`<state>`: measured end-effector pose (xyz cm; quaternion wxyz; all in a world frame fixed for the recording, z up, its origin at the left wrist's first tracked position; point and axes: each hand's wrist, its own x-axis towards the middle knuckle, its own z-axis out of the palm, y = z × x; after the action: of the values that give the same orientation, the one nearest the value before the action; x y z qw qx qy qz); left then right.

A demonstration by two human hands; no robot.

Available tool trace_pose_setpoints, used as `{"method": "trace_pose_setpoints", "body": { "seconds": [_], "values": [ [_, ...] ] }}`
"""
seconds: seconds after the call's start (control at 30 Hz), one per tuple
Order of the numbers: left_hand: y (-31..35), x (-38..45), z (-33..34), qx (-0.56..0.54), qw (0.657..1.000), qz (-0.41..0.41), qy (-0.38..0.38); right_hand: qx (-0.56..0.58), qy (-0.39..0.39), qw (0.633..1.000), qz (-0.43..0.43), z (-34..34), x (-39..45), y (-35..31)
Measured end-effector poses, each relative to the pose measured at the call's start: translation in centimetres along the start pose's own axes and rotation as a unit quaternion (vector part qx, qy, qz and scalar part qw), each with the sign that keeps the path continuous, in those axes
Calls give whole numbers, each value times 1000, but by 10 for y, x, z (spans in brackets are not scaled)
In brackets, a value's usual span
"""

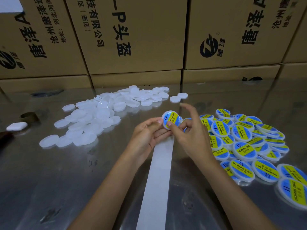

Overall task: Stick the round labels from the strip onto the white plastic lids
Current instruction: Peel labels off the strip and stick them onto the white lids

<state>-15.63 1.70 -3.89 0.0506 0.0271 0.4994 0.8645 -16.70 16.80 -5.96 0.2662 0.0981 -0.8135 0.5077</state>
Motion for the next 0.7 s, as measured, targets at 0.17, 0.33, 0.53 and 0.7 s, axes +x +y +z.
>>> {"method": "trace_pose_setpoints", "body": {
  "seconds": [0.17, 0.33, 0.53, 0.7],
  "values": [
    [-1, 0, 0, -40, 999, -17, -4, -46, 2, 997, 59, -1, 3, 3],
    [1, -1, -1, -19, 998, -24, -49, -69, 4, 998, -2, 0, -3, 4],
    [1, -2, 0, 9, 997, -32, -71, -20, 52, 998, -19, -2, -1, -1],
    [0, -3, 0, 127, 989, 50, -51, -49, 23, 997, -51, -2, 0, -3]
  ]
}}
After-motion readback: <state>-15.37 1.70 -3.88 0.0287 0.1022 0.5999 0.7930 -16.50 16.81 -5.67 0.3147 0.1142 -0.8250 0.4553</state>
